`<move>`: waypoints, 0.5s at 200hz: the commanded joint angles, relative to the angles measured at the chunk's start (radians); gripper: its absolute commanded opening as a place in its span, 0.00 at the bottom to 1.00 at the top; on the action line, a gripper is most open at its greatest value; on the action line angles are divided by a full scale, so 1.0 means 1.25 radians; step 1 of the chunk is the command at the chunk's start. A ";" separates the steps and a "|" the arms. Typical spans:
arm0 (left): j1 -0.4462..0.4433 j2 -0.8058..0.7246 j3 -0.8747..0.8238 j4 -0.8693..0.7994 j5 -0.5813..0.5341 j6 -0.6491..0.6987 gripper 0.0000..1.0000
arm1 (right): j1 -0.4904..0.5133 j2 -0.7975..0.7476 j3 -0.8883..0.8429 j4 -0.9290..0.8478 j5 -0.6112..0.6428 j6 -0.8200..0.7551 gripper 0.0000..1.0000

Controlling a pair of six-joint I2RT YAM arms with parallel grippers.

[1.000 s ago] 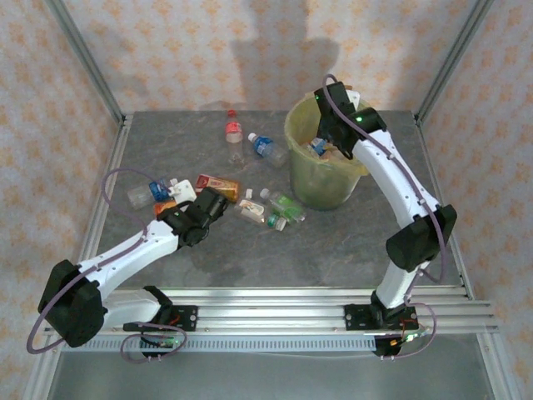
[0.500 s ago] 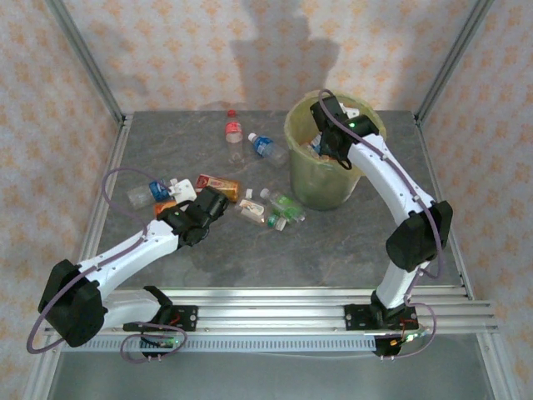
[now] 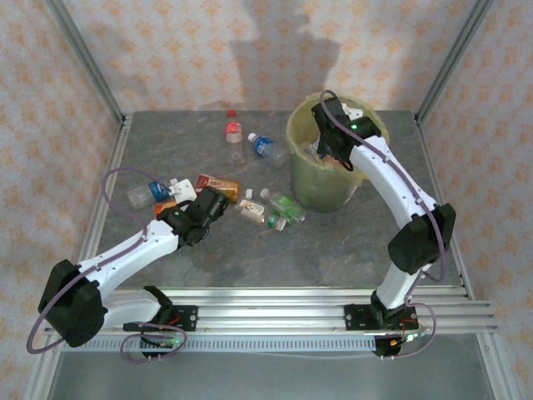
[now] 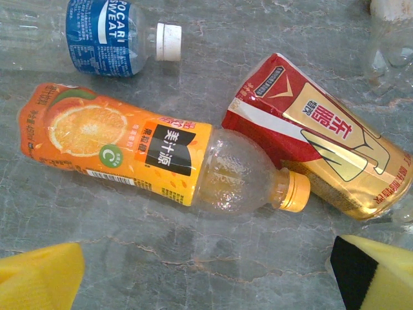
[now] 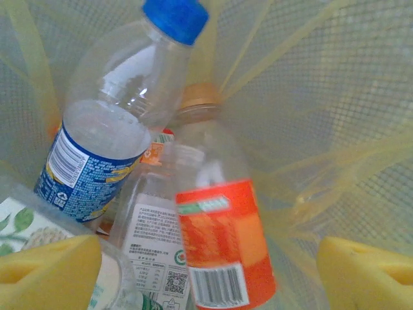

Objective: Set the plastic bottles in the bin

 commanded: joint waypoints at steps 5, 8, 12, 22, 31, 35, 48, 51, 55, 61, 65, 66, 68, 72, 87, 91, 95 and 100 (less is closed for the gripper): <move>0.007 -0.006 0.024 -0.015 -0.033 0.000 1.00 | -0.003 -0.078 -0.019 0.002 0.017 -0.021 0.89; 0.006 -0.005 0.024 -0.015 -0.033 0.000 1.00 | -0.003 -0.083 -0.020 0.008 0.013 -0.025 0.90; 0.007 -0.005 0.024 -0.015 -0.033 0.000 1.00 | -0.003 -0.090 -0.022 0.015 0.006 -0.030 0.91; 0.007 -0.005 0.025 -0.013 -0.032 0.001 1.00 | -0.003 -0.105 -0.024 0.035 -0.015 -0.043 0.99; 0.007 -0.006 0.025 -0.011 -0.033 0.003 1.00 | -0.003 -0.119 -0.022 0.052 -0.037 -0.059 0.99; 0.007 -0.006 0.026 -0.010 -0.033 0.003 1.00 | -0.003 -0.124 -0.021 0.060 -0.047 -0.064 0.99; 0.006 -0.009 0.029 -0.010 -0.033 0.004 1.00 | -0.001 -0.140 -0.017 0.084 -0.087 -0.086 0.99; 0.006 -0.009 0.029 -0.010 -0.033 0.005 1.00 | 0.000 -0.143 -0.016 0.089 -0.095 -0.089 0.99; 0.007 -0.009 0.029 -0.010 -0.033 0.005 1.00 | 0.001 -0.149 -0.016 0.097 -0.105 -0.094 0.99; 0.007 -0.011 0.028 -0.010 -0.033 0.004 1.00 | 0.006 -0.156 -0.017 0.108 -0.116 -0.104 0.99; 0.007 -0.011 0.028 -0.011 -0.033 0.003 1.00 | 0.010 -0.160 -0.017 0.117 -0.122 -0.109 0.99; 0.006 -0.012 0.028 -0.010 -0.034 0.003 1.00 | 0.011 -0.161 -0.017 0.119 -0.123 -0.110 0.99; 0.006 -0.012 0.028 -0.010 -0.035 0.004 1.00 | 0.015 -0.163 -0.017 0.121 -0.123 -0.112 0.99; 0.007 -0.013 0.029 -0.010 -0.035 0.003 1.00 | 0.020 -0.166 -0.016 0.127 -0.123 -0.118 0.99; 0.007 -0.016 0.027 -0.010 -0.036 0.004 1.00 | 0.045 -0.176 -0.012 0.142 -0.116 -0.139 0.99; 0.007 -0.017 0.027 -0.010 -0.037 0.004 1.00 | 0.053 -0.176 -0.008 0.144 -0.114 -0.145 0.99; 0.007 -0.018 0.027 -0.010 -0.038 0.004 1.00 | 0.062 -0.176 -0.006 0.145 -0.111 -0.150 0.99; 0.007 -0.019 0.027 -0.010 -0.039 0.003 1.00 | 0.073 -0.176 0.000 0.148 -0.106 -0.159 0.99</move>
